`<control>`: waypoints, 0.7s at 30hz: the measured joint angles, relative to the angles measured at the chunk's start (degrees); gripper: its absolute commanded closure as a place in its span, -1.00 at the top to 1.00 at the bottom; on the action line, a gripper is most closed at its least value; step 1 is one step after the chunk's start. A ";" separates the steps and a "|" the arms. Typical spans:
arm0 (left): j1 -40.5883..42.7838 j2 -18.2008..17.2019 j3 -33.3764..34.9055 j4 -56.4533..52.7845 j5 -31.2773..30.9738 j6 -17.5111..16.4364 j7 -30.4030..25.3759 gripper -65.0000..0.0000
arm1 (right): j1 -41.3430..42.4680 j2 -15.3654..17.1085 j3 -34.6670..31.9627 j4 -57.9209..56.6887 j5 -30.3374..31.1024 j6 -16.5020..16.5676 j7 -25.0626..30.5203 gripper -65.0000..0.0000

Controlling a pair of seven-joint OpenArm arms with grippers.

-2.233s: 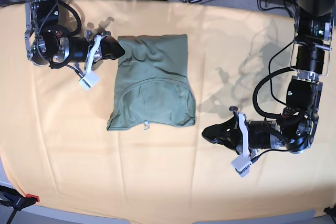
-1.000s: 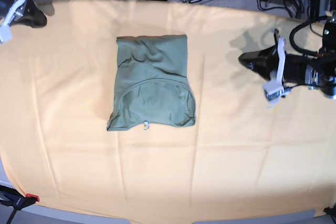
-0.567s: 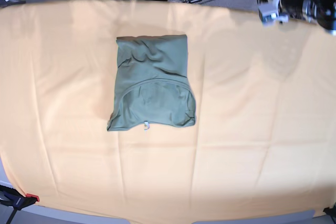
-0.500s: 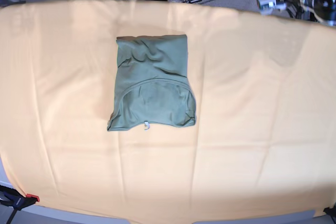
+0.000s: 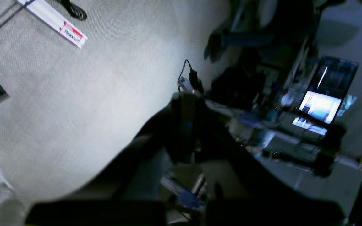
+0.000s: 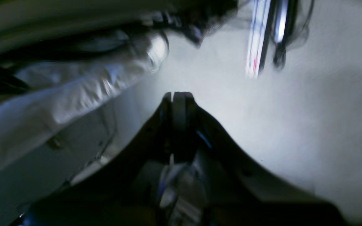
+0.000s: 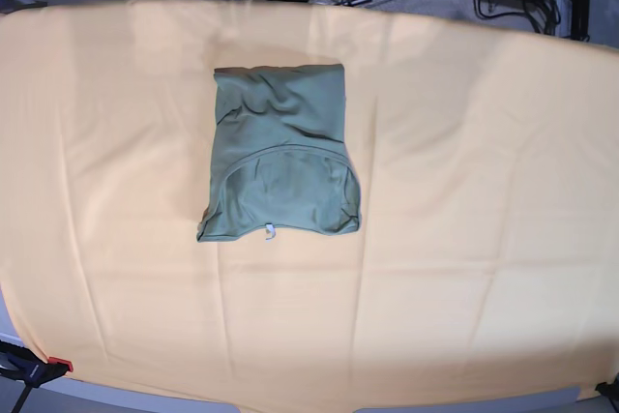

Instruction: Fold the T-shirt properly

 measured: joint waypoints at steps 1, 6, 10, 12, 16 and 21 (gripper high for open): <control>-0.81 0.50 1.49 -2.25 1.73 0.04 -1.33 -1.00 | 1.18 0.02 -2.29 -2.38 -2.69 -0.13 0.22 -1.00; -10.01 3.41 7.80 -17.42 8.33 1.81 -9.73 -1.00 | 10.82 -0.22 -14.08 -16.96 -12.74 -0.13 10.08 -1.00; -19.89 8.90 11.43 -31.17 14.38 1.84 -15.93 -1.00 | 20.46 -0.13 -21.49 -29.99 -26.01 -0.35 21.16 -1.00; -24.90 11.58 13.14 -38.34 18.23 1.79 -19.45 -1.00 | 25.11 -0.15 -24.94 -35.95 -29.66 -0.28 27.74 -1.00; -33.57 15.08 16.70 -52.74 25.81 2.08 -28.79 -1.00 | 34.07 -0.44 -31.32 -46.47 -37.66 -0.39 38.05 -1.00; -40.85 19.71 18.95 -68.91 38.01 2.32 -52.30 -1.00 | 41.79 -3.26 -35.30 -56.81 -51.17 -0.61 53.05 -1.00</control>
